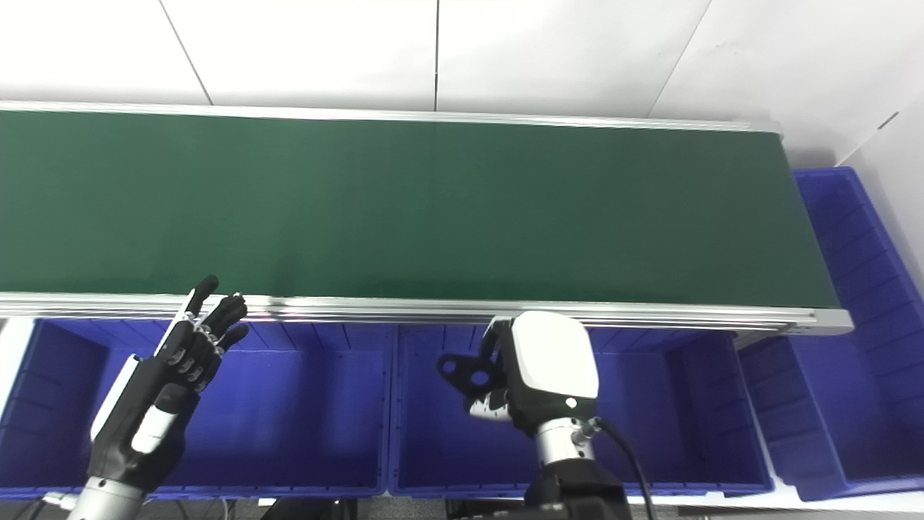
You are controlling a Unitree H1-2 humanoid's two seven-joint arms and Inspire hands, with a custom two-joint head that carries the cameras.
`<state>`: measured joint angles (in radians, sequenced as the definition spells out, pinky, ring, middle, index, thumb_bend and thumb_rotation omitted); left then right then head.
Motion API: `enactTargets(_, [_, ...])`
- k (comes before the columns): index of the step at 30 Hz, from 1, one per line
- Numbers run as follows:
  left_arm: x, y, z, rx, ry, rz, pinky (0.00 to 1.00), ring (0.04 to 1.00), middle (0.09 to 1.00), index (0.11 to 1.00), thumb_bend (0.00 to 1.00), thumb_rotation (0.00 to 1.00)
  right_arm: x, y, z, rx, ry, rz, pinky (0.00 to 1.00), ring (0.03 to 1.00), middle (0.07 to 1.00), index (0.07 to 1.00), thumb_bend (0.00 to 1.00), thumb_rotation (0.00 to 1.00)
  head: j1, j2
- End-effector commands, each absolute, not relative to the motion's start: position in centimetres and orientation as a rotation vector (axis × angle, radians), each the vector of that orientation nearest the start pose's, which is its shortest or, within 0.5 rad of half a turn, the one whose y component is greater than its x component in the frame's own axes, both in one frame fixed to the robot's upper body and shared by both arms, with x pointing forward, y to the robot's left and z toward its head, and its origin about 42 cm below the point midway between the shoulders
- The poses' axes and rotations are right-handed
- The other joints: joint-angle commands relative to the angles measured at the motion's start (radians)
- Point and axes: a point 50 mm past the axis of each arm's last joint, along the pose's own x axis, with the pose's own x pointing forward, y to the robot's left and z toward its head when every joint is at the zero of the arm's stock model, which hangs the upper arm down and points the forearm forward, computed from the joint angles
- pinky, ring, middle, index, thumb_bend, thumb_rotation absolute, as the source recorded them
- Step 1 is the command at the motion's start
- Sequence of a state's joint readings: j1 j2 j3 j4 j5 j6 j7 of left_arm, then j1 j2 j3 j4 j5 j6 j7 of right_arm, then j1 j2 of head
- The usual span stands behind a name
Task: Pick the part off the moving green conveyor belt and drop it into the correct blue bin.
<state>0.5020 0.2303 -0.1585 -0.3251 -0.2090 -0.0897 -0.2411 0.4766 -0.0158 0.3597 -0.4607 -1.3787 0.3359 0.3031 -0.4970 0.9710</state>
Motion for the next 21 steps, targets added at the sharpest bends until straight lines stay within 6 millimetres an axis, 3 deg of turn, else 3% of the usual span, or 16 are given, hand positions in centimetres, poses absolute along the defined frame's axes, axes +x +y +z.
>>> enactTargets(1, [11.5,23.7,10.2,-0.056,0.064,-0.336,0.93,0.943,0.930,1.000,0.79,0.77,12.9,-16.4,10.7,-1.234,0.351,0.213,0.20,0.273,0.474,0.490,0.52,0.00,0.000,-0.001])
enactTargets(6, [11.5,23.2,10.1,-0.056,0.062,-0.335,0.92,0.941,0.928,1.000,0.79,0.77,13.5,-16.8,8.5,-1.218,0.421,0.233,0.18,0.256,0.472,0.490,0.53,0.00,0.022,-0.010])
enactTargets(10, [11.5,22.9,9.9,-0.056,0.063,-0.339,0.92,0.944,0.934,1.000,0.78,0.78,13.9,-17.2,7.2,-1.229,0.470,0.240,0.25,0.340,0.479,0.491,0.53,0.01,0.036,-0.020])
enactTargets(12, [11.5,22.8,9.8,-0.059,0.064,-0.340,0.92,0.943,0.934,1.000,0.79,0.77,13.9,-17.4,6.9,-1.262,0.497,0.248,0.38,0.474,0.604,0.668,0.77,0.34,0.046,-0.021])
enactTargets(13, [11.5,22.7,9.8,-0.060,0.065,-0.340,0.92,0.942,0.934,1.000,0.79,0.77,13.9,-17.5,6.8,-1.273,0.512,0.254,0.42,0.506,0.637,0.702,0.83,0.43,0.057,-0.026])
enactTargets(15, [11.5,22.6,9.7,-0.060,0.066,-0.342,0.92,0.940,0.934,1.000,0.79,0.78,13.9,-17.6,6.8,-1.275,0.543,0.270,0.47,0.554,0.687,0.748,0.90,0.53,0.062,-0.028])
enactTargets(17, [11.5,22.5,9.6,-0.059,0.065,-0.344,0.92,0.942,0.936,1.000,0.79,0.78,13.8,-17.7,6.9,-1.272,0.570,0.296,0.68,0.740,0.836,0.841,0.99,0.71,0.069,-0.033])
enactTargets(21, [11.4,22.4,9.4,-0.054,0.062,-0.346,0.92,0.938,0.934,1.000,0.79,0.78,13.6,-17.6,7.0,-1.275,0.582,0.325,0.86,0.850,0.911,0.897,1.00,0.82,0.086,-0.043])
